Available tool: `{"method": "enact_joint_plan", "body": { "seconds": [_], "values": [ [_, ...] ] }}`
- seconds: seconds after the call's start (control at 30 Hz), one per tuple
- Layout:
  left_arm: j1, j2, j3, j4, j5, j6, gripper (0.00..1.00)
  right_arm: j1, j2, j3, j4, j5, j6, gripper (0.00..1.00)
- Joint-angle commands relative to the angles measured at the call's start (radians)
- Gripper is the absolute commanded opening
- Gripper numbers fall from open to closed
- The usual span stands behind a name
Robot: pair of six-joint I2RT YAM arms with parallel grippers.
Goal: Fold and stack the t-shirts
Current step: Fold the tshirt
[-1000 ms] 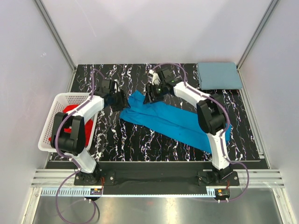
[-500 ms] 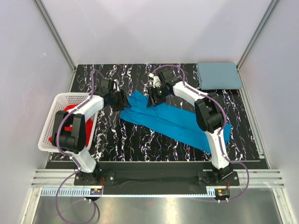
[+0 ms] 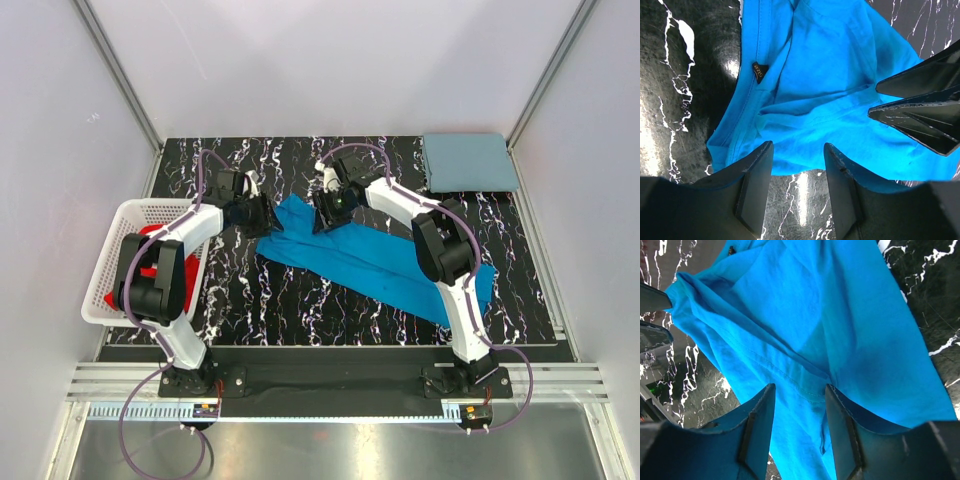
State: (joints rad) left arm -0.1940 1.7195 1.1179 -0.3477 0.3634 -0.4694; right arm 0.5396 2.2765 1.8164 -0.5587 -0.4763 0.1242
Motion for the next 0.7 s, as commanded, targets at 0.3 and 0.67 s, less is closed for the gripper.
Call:
{"method": "enact_joint_plan", "body": {
  "seconds": [0.3,0.67],
  "values": [
    [0.005,-0.061,-0.023,-0.011,-0.037,0.037,0.5,0.02,-0.021,-0.006,0.016,0.031,-0.003,0.26],
    [0.005,-0.084,-0.029,-0.034,-0.038,0.048,0.5,0.023,-0.014,0.009,0.003,0.116,-0.02,0.53]
  ]
}}
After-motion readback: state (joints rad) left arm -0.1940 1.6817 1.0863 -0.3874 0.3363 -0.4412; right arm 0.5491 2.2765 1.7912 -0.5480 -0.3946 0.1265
